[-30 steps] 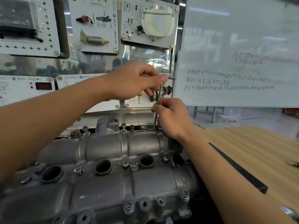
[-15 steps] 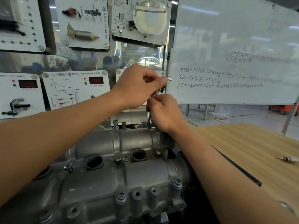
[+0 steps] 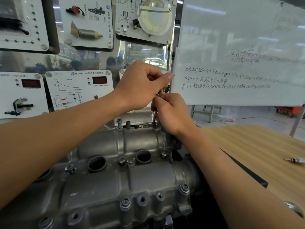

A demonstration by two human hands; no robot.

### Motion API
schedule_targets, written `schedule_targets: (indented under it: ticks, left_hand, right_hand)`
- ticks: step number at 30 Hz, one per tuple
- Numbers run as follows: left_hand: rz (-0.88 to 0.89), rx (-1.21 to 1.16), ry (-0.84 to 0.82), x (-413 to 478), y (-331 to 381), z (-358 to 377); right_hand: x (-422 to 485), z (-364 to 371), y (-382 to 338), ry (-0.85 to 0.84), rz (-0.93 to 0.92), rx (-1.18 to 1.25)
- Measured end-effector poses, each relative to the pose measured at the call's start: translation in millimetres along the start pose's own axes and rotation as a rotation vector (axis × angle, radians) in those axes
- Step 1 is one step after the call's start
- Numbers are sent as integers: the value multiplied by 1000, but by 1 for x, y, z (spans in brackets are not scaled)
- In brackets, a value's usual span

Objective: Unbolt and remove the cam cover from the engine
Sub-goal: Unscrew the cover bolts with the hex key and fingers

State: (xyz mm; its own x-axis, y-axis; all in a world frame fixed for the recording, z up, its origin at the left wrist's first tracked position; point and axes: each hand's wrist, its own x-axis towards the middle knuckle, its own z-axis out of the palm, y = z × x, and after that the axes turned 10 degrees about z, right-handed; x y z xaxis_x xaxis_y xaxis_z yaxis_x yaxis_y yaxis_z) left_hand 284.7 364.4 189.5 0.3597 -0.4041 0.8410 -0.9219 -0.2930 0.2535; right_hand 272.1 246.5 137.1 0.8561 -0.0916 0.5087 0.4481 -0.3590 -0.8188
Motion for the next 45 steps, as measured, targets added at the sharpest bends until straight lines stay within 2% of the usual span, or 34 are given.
schedule_targets:
  ticks: [9,18,23,26,29,31,35,40,43,45]
  left_hand:
    - [22,-16,3,-6,4,0]
    - [-126,-124,47,-8,2,-1]
    - [-338,-382,26,-6,2,1]
    - [-452,-558,-54,-5,-1,0]
    - [-454,-742,-144,-9,0,5]
    - [-426,-807,-145,-9,2,6]
    - [-338,-778,-119,-6,2,-3]
    - [-323,-729,-24,-4,3,-7]
    - [-259,-547,94,-4,4,-7]
    - [-121,-336,142,-5,5,-10]
  right_hand:
    - [-7,-3,0,39,-42,-40]
    - [-7,-5,5,90,-99,-13]
    - [-5,-5,7,86,-115,13]
    - [-6,-6,8,50,-119,0]
    - [-6,-8,11,34,-146,-14]
    - [-6,-10,12,29,-141,-17]
    - [-8,-10,11,16,-132,-39]
    - [-10,-10,11,17,-115,-39]
    - [-9,-10,11,18,-91,-32]
    - [-9,-10,11,21,-77,-31]
